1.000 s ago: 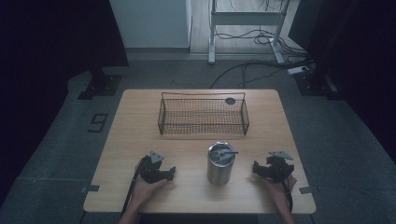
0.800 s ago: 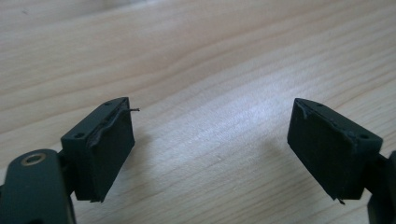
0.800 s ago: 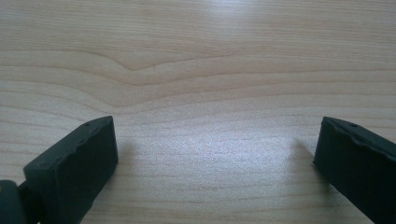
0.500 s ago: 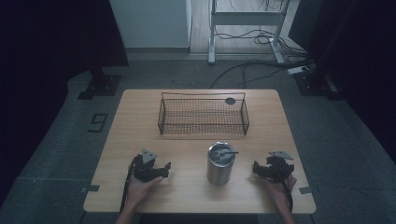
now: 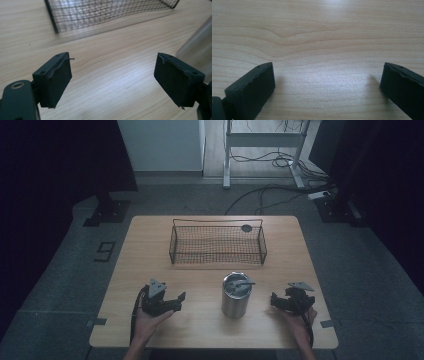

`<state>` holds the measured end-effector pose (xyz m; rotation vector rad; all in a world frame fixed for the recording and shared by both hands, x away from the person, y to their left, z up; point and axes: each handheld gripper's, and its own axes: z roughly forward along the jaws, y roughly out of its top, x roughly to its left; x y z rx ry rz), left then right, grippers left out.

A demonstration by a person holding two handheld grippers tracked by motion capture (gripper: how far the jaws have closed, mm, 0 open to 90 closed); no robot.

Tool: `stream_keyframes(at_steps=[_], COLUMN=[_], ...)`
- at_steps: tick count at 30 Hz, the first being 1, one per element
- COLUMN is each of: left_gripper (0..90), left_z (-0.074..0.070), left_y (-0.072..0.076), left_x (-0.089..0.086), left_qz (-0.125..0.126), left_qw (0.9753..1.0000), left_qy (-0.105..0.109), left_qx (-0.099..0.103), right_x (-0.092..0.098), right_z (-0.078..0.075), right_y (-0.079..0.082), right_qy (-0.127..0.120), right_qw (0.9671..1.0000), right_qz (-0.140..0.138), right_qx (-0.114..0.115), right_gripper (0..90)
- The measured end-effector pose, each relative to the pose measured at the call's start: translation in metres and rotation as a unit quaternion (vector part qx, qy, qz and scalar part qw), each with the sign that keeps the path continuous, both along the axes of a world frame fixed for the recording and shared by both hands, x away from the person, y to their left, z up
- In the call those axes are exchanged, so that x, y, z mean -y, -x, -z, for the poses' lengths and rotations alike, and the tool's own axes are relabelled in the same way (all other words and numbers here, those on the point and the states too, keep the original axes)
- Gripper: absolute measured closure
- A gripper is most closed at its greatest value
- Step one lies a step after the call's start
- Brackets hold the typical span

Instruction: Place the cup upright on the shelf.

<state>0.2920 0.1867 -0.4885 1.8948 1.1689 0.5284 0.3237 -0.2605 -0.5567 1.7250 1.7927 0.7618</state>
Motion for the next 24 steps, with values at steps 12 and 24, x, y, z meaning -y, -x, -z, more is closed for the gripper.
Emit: stream_keyframes(at_steps=[12, 24], left_gripper=[14.5, 14.3], left_z=[-0.011, -0.014], left_y=[0.008, 0.016], left_x=[0.014, 0.032], left_qz=[0.028, 0.062], left_qw=[0.9995, 0.9978], left_qy=[0.009, 0.023], left_qx=[0.006, 0.008], right_x=[0.0, 0.0], right_z=[0.0, 0.0], right_y=[0.0, 0.0], right_qy=[0.0, 0.0], right_qw=[1.0, 1.0], right_qz=[0.001, 0.006], right_qx=[0.0, 0.0], right_gripper=[0.0, 0.0])
